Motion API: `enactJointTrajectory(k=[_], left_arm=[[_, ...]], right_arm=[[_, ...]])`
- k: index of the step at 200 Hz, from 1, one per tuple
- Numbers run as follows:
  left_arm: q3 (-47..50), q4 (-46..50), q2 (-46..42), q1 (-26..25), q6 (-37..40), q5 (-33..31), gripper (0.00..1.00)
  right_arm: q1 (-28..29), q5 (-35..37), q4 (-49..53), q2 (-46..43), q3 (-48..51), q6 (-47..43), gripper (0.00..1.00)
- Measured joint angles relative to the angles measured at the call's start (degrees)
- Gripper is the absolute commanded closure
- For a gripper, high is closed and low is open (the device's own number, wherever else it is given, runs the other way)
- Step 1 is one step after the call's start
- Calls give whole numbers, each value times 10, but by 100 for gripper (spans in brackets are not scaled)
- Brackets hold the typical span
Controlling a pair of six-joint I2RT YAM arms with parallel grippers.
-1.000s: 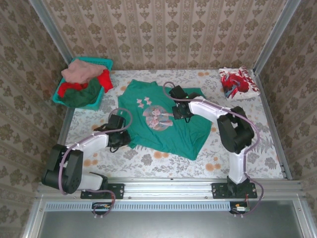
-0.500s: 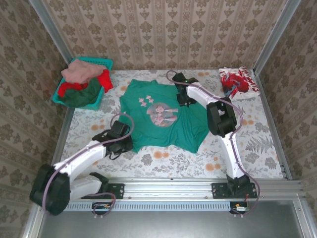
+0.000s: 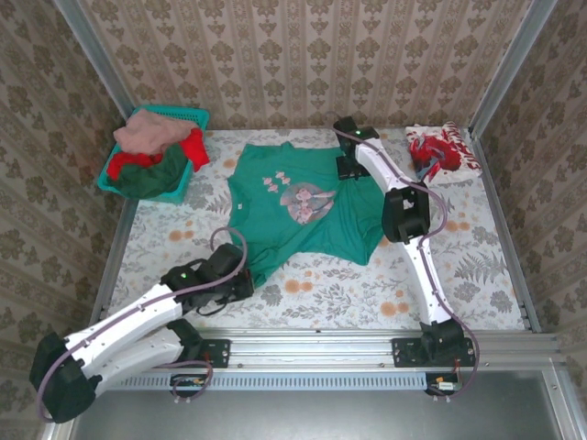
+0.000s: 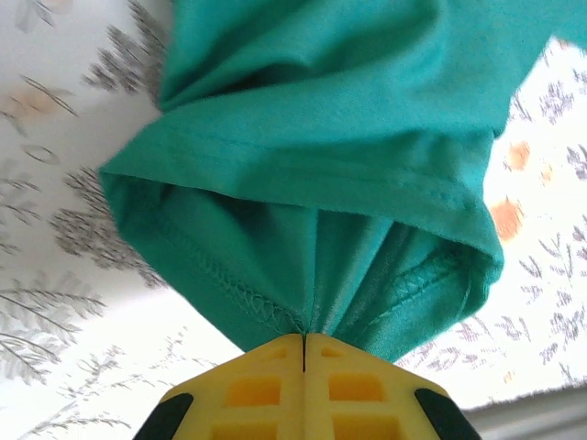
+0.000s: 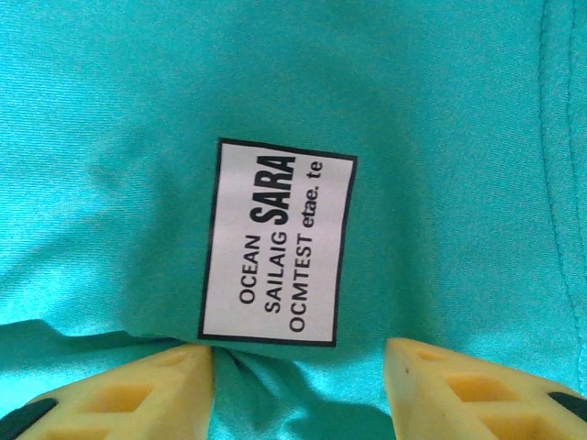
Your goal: Fold and stack the t-shirts
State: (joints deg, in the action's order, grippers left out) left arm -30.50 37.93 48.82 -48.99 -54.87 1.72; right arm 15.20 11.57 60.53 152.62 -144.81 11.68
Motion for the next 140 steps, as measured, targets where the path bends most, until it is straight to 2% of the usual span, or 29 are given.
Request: enactJointTrajectory(k=[17, 32, 47, 77, 97, 114, 140], left_arm=[[0, -6, 6, -5, -9, 2, 37], [-2, -19, 6, 8, -9, 6, 35], [-16, -31, 7, 42, -4, 14, 31], [-79, -67, 56, 143, 39, 27, 29], [-135, -106, 156, 205, 76, 47, 36], [-211, -131, 289, 242, 115, 59, 41], [-334, -163, 475, 259, 163, 74, 45]], right_arm=[[-2, -20, -3, -12, 15, 0, 43], [0, -36, -14, -59, 84, -2, 43], [10, -54, -49, -150, 212, -2, 42], [50, -88, -146, -377, 486, 19, 43], [89, -101, -209, -502, 635, 47, 43], [120, -108, -247, -544, 718, 71, 43], [143, -120, -289, -537, 819, 109, 44]])
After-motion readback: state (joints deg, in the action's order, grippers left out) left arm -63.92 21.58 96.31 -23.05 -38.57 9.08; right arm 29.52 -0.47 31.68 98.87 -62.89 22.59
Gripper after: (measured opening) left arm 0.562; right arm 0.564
